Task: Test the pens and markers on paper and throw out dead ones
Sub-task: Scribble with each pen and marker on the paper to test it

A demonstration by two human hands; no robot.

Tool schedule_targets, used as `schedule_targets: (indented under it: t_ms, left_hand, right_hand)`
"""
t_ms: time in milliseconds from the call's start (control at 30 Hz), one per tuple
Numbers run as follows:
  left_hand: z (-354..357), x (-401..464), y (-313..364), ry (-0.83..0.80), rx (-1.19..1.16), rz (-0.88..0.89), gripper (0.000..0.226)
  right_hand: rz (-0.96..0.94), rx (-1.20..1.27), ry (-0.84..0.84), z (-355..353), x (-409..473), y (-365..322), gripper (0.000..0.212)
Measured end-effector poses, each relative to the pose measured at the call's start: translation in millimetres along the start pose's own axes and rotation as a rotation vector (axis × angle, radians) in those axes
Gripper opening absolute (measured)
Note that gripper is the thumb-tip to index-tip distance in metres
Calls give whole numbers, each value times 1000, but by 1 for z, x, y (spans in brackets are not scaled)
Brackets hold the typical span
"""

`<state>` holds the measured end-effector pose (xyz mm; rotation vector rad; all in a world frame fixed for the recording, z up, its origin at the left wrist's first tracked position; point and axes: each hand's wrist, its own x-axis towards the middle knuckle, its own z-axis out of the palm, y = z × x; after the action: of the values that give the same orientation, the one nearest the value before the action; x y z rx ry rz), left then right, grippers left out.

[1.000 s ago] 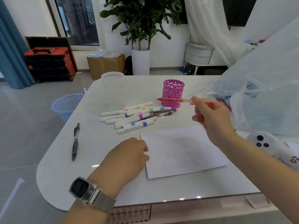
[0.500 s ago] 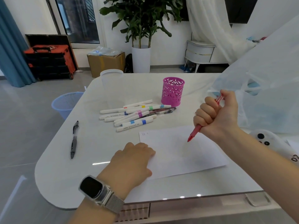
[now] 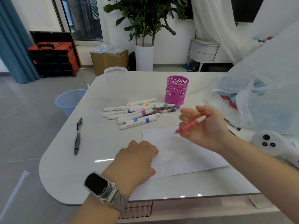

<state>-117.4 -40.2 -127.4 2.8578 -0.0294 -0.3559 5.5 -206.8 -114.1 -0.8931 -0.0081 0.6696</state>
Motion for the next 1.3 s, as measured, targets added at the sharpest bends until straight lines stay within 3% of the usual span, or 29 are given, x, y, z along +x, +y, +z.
schedule_targets:
  t_ms: [167, 200, 300, 400, 533, 633, 767, 1300]
  left_hand:
    - [2, 0, 1, 29, -15, -4, 52]
    - [2, 0, 1, 40, -11, -7, 51]
    - [1, 2, 3, 63, 18, -14, 47]
    - [2, 3, 3, 80, 34, -19, 45]
    - [3, 4, 3, 103, 26, -30, 45]
    - [5, 5, 2, 110, 20, -47, 43]
    - [5, 6, 1, 94, 2, -62, 43]
    - [5, 7, 3, 95, 9, -77, 39]
  right_hand:
    - [35, -105, 0, -1, 5, 8, 60]
    - [26, -160, 1, 1, 6, 10, 55]
    - [-126, -452, 48, 7, 15, 21, 14]
    - [-282, -584, 110, 11, 26, 34, 27]
    - [-311, -838, 106, 22, 38, 47, 7]
    - [-428, -1016, 180, 19, 50, 56, 17]
    - [-519, -1088, 274, 10, 58, 64, 36]
    - [-569, -1229, 192, 5, 69, 70, 27]
